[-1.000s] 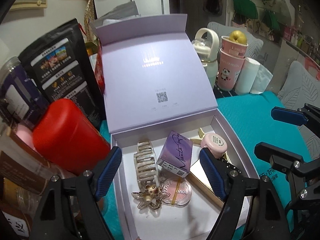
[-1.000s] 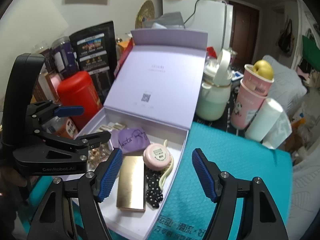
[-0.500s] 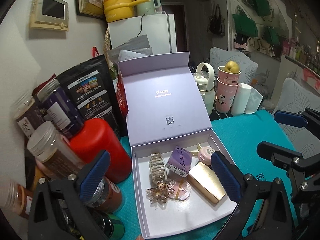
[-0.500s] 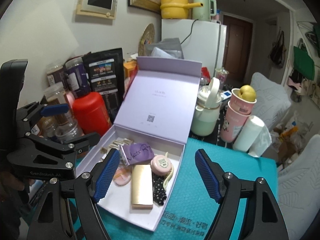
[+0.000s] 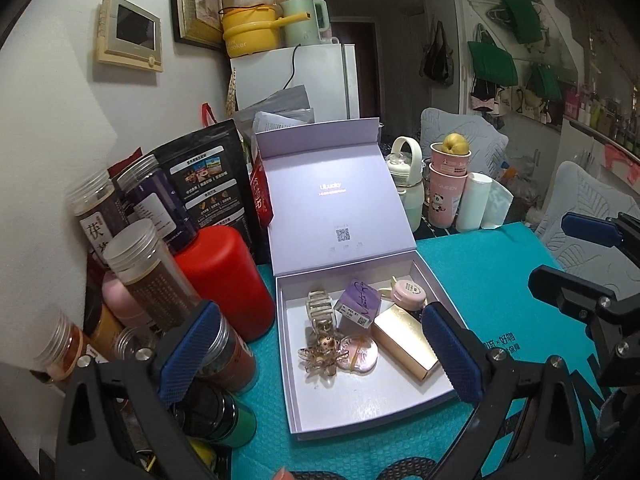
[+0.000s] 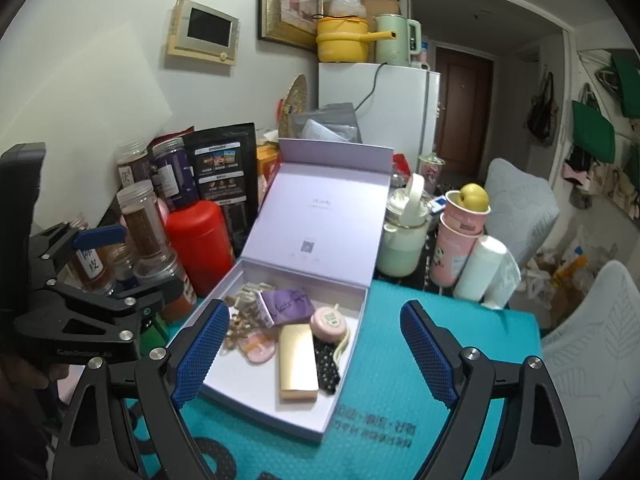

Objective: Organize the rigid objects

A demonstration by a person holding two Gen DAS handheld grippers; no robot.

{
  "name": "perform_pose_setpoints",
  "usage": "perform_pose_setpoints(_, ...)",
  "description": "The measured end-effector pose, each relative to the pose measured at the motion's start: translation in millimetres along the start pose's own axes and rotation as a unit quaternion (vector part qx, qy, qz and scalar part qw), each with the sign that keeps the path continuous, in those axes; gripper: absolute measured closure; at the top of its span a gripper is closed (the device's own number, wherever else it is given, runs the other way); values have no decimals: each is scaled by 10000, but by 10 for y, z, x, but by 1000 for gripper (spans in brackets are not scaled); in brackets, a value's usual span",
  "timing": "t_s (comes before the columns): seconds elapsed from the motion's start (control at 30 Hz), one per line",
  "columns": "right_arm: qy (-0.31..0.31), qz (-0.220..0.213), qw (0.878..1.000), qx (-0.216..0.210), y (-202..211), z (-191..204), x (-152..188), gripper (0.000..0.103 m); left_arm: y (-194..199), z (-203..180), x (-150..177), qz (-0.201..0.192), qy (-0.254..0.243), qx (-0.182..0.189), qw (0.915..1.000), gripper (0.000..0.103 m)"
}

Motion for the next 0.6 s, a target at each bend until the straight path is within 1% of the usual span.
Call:
perform_pose_setpoints(0.3, -330, 74, 9994, -50, 78, 47, 228, 14, 198, 0, 184, -75, -35, -30, 10000, 0)
perform_pose_setpoints(0.6, -450, 221, 9987, 53, 82, 151, 498, 14, 239, -12, 458, 116, -28, -82, 9999, 0)
Point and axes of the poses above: each gripper's, at about its wrist camera, not at the fingertips, and y roughly against the way its jaws point, z to its left, x to its underside, the point moved 8 cm from there along -y, roughly the way its jaws point, and after that the axes turned 11 degrees about -x, right-handed, at the moved point
